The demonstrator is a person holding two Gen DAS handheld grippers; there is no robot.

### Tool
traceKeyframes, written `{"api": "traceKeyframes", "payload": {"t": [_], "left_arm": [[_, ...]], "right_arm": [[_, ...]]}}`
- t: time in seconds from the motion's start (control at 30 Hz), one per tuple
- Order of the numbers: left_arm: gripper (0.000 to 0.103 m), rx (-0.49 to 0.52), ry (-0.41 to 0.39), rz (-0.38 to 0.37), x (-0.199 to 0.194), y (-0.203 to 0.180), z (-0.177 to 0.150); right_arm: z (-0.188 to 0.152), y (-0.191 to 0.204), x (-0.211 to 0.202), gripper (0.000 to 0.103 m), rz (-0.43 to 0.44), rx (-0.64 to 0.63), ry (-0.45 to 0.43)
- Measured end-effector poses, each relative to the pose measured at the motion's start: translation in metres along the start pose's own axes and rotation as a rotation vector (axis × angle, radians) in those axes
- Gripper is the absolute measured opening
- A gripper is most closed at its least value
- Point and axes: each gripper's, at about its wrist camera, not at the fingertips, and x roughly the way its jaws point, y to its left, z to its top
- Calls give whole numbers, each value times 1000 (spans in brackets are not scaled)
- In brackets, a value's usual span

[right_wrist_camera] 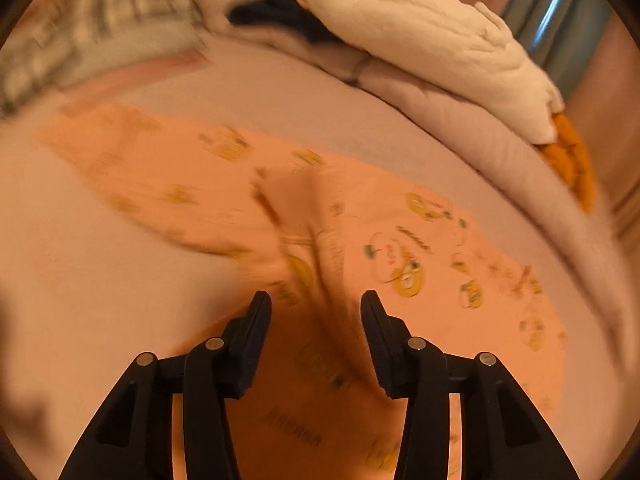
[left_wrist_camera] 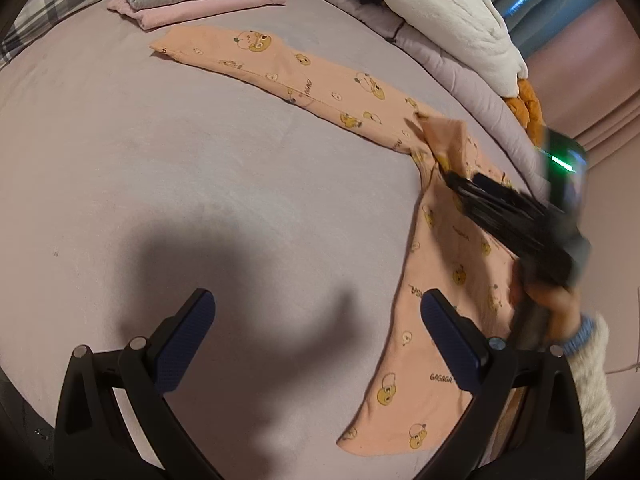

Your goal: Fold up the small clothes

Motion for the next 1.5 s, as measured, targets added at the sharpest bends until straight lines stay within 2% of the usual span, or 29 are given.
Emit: {"api": "traceKeyframes", "payload": {"t": [0.03,0.1,0.17,0.2,0.3,0.47,0.67,0.73,0.93,1.07,1.1,1.13,1.17,1.23,1.27,1.37,1.5], "left_arm": [[103,-3,-3,0,0,1,0],[103,-13,-8,2,0,6,3],[103,-31,-5,2,1,11,4],[103,-39,-4,0,2,14,5],[103,-50,-3,-2,2,18,5],[103,-50,4,3,5,22,4],[103,-54,7,-4,8,18,7],[103,-52,5,-5,8,15,8],[103,-37,13,9,8,7,9],[103,-46,15,13,11,7,10],[103,-46,17,12,11,7,11],[103,-46,18,11,11,6,11],[103,-41,20,10,11,5,10],[103,-33,20,14,11,2,10],[103,-32,21,14,11,2,10],[103,-37,22,13,12,2,10],[103,-35,21,10,11,1,10]], "right_arm": [[-6,-17,-13,46,74,64,-32],[-15,-45,-24,48,120,171,-48],[-28,-78,-27,48,39,257,-39],[-36,-100,-25,48,-59,297,-3],[-55,-134,-27,47,-218,338,44],[-97,-175,-54,47,-271,388,58],[-133,-191,-47,47,-322,375,134],[-129,-192,-34,47,-340,358,135],[-116,-183,-12,47,-310,308,122],[-117,-183,-6,47,-387,286,98],[-117,-182,-5,46,-398,290,77],[-116,-179,-5,37,-409,281,58],[-117,-178,-6,21,-413,268,50],[-118,-170,-7,15,-443,225,36],[-120,-168,-8,8,-453,210,34],[-123,-168,-16,6,-468,203,11],[-134,-193,-30,5,-427,337,-14]]}}
